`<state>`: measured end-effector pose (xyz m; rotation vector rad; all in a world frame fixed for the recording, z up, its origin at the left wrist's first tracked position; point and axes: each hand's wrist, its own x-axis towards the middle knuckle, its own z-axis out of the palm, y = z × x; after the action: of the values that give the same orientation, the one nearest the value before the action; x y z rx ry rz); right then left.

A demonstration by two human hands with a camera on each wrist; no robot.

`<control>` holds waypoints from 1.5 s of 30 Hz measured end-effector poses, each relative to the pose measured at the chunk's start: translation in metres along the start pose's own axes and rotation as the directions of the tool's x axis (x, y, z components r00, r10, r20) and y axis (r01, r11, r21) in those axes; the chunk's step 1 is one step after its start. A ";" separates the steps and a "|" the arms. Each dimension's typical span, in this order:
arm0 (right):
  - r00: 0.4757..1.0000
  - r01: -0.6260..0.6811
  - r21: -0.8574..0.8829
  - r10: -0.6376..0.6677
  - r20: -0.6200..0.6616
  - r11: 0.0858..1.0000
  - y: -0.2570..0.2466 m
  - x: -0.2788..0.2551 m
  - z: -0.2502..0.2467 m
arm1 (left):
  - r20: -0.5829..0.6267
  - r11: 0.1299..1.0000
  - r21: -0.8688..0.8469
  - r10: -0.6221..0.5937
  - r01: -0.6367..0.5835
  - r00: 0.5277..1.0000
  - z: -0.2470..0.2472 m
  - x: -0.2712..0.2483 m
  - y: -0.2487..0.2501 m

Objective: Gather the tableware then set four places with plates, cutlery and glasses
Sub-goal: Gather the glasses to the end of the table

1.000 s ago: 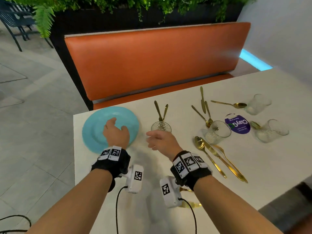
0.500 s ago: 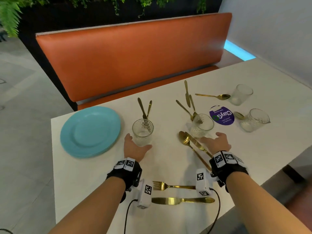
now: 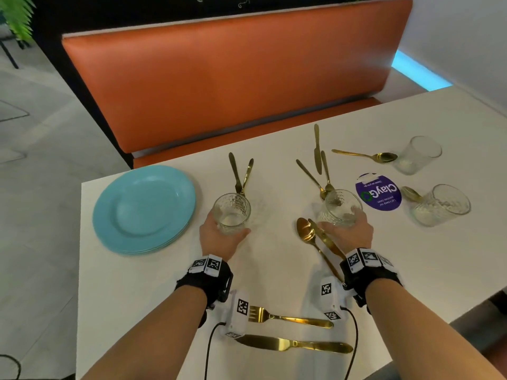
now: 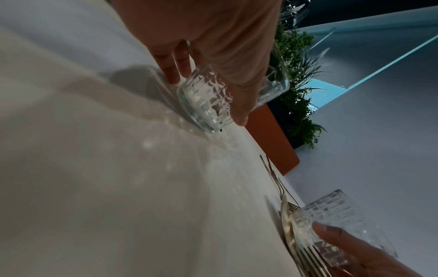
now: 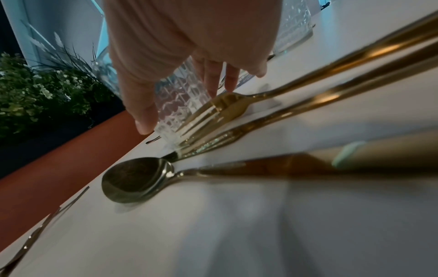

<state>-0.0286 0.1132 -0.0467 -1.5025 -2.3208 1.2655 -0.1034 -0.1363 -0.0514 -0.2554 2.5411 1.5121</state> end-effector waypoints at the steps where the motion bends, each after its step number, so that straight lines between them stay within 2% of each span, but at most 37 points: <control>1: 1.000 -0.004 0.010 0.004 0.008 1.000 0.000 0.001 0.001 | -0.004 1.000 0.007 0.008 -0.008 1.000 0.000 0.000 0.000; 9: 0.998 0.060 0.090 -0.057 -0.034 0.994 -0.003 0.002 -0.001 | -0.039 1.000 0.017 0.022 -0.021 0.999 -0.010 -0.013 -0.014; 13: 0.989 0.147 0.123 -0.143 -0.040 0.981 -0.016 -0.012 -0.008 | -0.084 0.999 -0.031 0.041 -0.043 0.996 -0.024 -0.022 -0.018; 16: 0.975 0.220 0.158 -0.224 0.008 0.963 -0.033 -0.038 -0.008 | -0.129 0.997 -0.039 0.057 -0.062 0.990 -0.039 -0.031 -0.020; 21: 0.952 0.258 0.223 -0.287 0.108 0.940 -0.050 -0.086 0.013 | -0.187 0.994 -0.083 0.057 -0.073 0.981 -0.071 -0.050 -0.029; 31: 0.901 0.282 0.240 -0.342 0.266 0.929 -0.047 -0.163 0.056 | -0.300 0.994 -0.080 -0.089 0.068 0.950 -0.140 -0.072 -0.079; 39: 0.842 0.294 0.204 -0.354 0.407 0.934 -0.045 -0.206 0.091 | -0.268 0.992 -0.013 -0.121 0.122 0.956 -0.162 -0.067 -0.102; 45: 0.829 0.281 0.188 -0.337 0.447 0.941 -0.048 -0.218 0.112 | -0.243 0.992 0.001 -0.119 0.123 0.963 -0.166 -0.061 -0.106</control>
<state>-0.0064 -0.1335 -0.0135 -0.7861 -2.5705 1.7834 -0.0292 -0.3287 -0.0489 -0.6178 2.6613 1.4960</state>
